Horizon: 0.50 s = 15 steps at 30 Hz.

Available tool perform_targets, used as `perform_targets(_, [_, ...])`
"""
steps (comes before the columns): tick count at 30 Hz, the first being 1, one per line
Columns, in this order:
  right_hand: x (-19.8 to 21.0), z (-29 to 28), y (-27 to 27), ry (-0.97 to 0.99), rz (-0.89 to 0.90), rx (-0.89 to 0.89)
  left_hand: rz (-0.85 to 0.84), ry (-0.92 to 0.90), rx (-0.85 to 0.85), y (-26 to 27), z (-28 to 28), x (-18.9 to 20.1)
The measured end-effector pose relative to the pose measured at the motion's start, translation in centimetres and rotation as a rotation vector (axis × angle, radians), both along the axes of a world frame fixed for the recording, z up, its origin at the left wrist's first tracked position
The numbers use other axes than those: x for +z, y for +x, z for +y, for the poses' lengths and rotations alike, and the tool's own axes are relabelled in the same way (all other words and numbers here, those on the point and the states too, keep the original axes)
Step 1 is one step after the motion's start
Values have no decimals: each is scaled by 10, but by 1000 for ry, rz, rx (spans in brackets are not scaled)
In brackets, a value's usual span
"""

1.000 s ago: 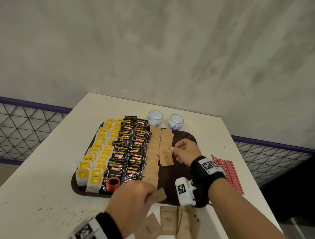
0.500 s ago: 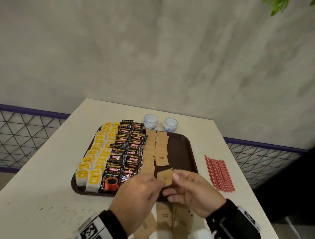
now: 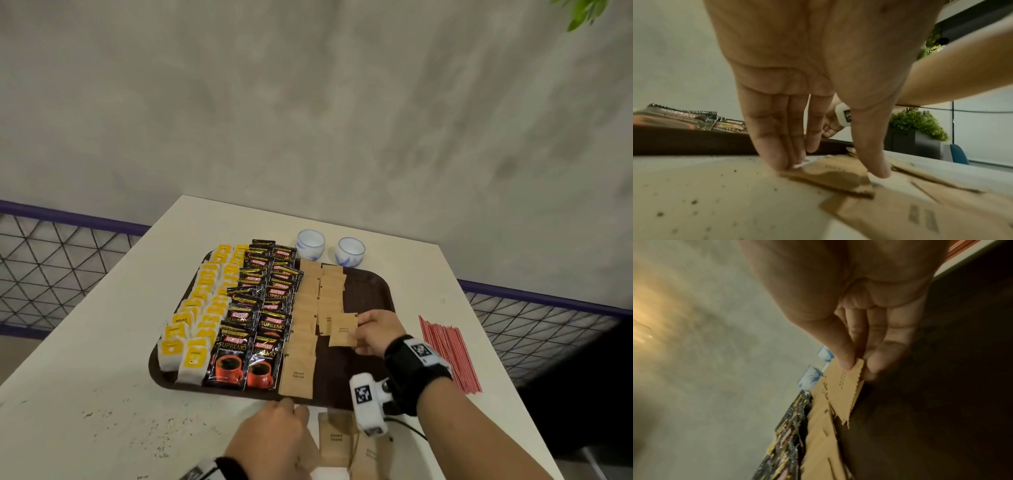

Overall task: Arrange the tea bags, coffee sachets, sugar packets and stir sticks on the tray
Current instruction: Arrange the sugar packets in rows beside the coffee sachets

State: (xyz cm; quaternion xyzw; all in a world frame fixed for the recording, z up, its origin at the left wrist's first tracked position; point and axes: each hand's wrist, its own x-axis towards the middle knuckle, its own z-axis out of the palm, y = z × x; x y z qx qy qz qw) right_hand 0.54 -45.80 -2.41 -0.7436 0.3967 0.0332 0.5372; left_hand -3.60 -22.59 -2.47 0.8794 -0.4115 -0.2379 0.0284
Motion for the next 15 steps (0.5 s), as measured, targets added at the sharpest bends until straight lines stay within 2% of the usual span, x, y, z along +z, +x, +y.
perform_targets(4, [-15, 2, 22, -66, 56, 28, 20, 9, 71, 1, -6, -6])
perform_targets(10, [-26, 3, 27, -136, 61, -8, 79, -46, 162, 6, -2, -13])
perform_targets(15, [-28, 5, 27, -229, 41, -5, 66, -57, 113, 8, -2, -10])
